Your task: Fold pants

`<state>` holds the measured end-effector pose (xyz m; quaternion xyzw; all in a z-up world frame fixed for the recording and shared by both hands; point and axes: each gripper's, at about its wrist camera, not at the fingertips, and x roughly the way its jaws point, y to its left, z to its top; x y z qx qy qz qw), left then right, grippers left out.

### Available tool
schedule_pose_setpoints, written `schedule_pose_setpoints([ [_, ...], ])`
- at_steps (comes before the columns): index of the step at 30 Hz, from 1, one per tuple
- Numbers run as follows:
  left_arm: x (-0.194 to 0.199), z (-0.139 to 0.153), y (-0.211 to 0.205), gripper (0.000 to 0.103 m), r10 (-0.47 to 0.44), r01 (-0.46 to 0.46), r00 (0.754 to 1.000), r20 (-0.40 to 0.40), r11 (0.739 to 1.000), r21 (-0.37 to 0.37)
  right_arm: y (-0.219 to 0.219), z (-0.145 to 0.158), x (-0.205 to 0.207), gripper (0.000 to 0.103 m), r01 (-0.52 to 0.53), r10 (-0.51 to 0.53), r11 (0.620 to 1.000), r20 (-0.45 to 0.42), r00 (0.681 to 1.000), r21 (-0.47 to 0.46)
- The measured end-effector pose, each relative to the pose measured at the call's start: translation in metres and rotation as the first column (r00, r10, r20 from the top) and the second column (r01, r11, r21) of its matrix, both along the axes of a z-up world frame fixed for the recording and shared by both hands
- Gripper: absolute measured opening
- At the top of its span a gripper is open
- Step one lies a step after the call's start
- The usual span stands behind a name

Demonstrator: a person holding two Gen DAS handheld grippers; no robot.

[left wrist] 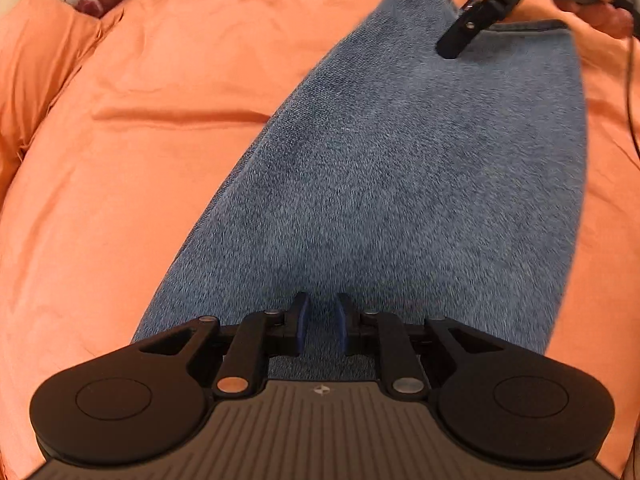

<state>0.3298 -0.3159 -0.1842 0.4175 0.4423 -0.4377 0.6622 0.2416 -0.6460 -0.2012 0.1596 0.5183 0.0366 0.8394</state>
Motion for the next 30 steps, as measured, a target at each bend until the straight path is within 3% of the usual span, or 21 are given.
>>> schedule_pose_setpoints([
  [4, 0.013, 0.008, 0.001, 0.019, 0.036, -0.036, 0.999, -0.031, 0.999, 0.000, -0.013, 0.012, -0.001, 0.045, 0.030, -0.031, 0.999, 0.007, 1.000, 0.032],
  [7, 0.017, 0.009, 0.001, 0.008, 0.055, -0.055, 0.997, 0.052, 0.998, -0.006, -0.021, 0.023, -0.001, 0.038, 0.051, -0.053, 0.998, 0.027, 0.998, 0.048],
  [9, 0.020, 0.004, -0.003, 0.008, 0.097, -0.097, 0.994, 0.051, 0.995, 0.001, -0.020, 0.021, 0.002, 0.038, 0.067, -0.067, 0.997, 0.013, 0.998, 0.035],
  [12, 0.026, -0.001, -0.008, 0.007, 0.150, -0.149, 0.986, 0.070, 0.989, -0.012, -0.020, 0.005, 0.007, 0.055, 0.108, -0.106, 0.990, -0.034, 0.994, 0.091],
  [15, 0.030, -0.003, -0.010, 0.007, 0.169, -0.169, 0.983, 0.069, 0.986, -0.014, -0.021, -0.002, 0.006, 0.057, 0.140, -0.137, 0.984, -0.035, 0.990, 0.110],
  [18, 0.025, -0.001, -0.012, 0.006, 0.132, -0.133, 0.986, 0.098, 0.991, 0.000, -0.017, 0.004, 0.007, 0.046, 0.135, -0.133, 0.988, -0.030, 0.991, 0.073],
  [22, 0.017, 0.012, -0.006, 0.006, 0.082, -0.082, 0.992, 0.097, 0.997, -0.008, -0.016, 0.030, 0.001, 0.012, 0.140, -0.141, 0.988, 0.011, 0.990, 0.058],
  [25, 0.011, 0.022, 0.004, 0.012, 0.060, -0.057, 0.993, 0.097, 0.998, -0.028, -0.014, 0.060, -0.009, 0.010, 0.121, -0.125, 0.990, 0.050, 0.991, 0.076],
  [30, 0.002, 0.033, 0.021, 0.013, 0.048, -0.042, 0.996, 0.080, 0.996, -0.075, 0.007, 0.108, -0.008, 0.009, 0.126, -0.134, 0.985, 0.059, 0.989, 0.114],
])
